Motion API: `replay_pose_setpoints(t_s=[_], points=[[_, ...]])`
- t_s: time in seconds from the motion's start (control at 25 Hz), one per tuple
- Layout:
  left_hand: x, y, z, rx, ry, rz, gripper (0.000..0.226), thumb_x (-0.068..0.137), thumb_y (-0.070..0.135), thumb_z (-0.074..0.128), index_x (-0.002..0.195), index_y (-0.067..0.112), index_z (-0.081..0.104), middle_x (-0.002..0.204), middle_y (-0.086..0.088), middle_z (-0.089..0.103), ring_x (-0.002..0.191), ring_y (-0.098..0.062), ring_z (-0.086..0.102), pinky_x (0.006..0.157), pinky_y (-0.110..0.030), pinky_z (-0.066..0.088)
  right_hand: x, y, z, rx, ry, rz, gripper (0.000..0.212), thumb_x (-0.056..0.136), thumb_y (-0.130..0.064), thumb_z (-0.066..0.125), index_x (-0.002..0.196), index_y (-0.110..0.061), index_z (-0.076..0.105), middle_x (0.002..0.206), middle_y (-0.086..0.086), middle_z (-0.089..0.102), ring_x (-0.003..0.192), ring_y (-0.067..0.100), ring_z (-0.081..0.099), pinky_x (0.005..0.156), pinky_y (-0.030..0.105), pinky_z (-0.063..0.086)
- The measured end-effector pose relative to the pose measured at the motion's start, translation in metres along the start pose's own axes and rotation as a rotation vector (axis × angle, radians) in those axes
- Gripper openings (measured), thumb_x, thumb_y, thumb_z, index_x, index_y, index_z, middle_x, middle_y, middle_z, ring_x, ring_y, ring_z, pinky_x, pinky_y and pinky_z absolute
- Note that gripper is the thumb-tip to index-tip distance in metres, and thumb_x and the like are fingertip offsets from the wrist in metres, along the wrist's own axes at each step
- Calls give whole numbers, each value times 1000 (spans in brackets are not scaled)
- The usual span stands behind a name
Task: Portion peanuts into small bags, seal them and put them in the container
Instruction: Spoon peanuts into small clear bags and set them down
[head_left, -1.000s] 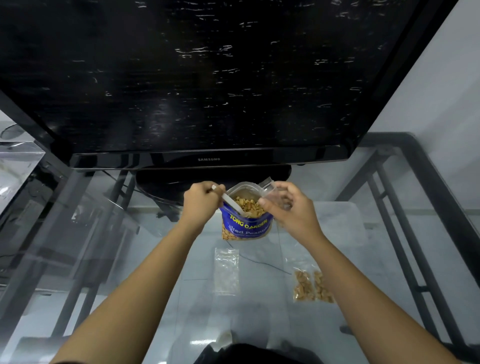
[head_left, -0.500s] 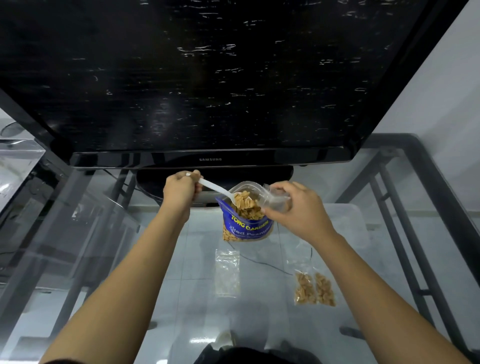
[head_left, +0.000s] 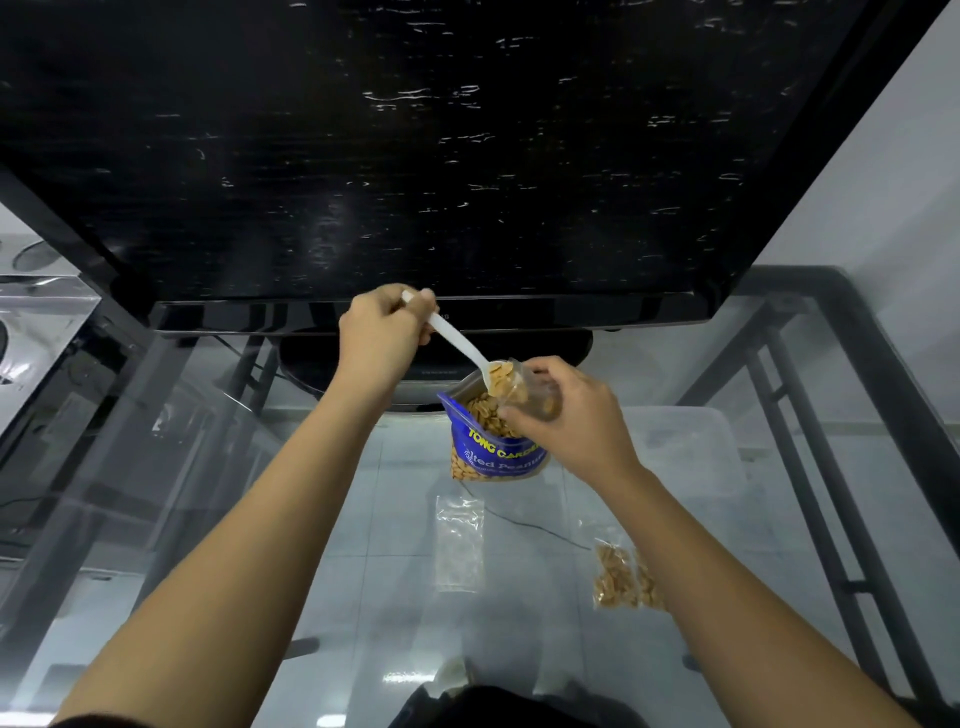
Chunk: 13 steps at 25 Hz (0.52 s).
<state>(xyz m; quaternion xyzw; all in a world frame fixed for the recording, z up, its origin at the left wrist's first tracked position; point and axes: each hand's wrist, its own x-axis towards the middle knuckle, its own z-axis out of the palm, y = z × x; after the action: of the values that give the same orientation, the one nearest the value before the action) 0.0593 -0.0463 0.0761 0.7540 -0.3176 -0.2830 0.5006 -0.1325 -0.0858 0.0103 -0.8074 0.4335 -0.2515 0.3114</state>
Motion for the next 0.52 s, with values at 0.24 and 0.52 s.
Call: replay_pose_setpoints(t_s=[0.24,0.52], points=[[-33,49,4,312,-55,510,20,91,26,56,79,14,67,66,-10,64,58,-15,54,56,-15,40,-3,-12,7,323,144,60,50,67,-41,77,110,-32,53,100,-15,65,94,4,62,80,28,54],[-44,70,-7,376,-52,800,19,90,26,57,83,13,69,67,4,55,60,1,46,60,-10,34,-3,-13,-2,627,73,76,42,84,-14,66,113,-37,47,109,-11,65,98,6,63,81,23,51]])
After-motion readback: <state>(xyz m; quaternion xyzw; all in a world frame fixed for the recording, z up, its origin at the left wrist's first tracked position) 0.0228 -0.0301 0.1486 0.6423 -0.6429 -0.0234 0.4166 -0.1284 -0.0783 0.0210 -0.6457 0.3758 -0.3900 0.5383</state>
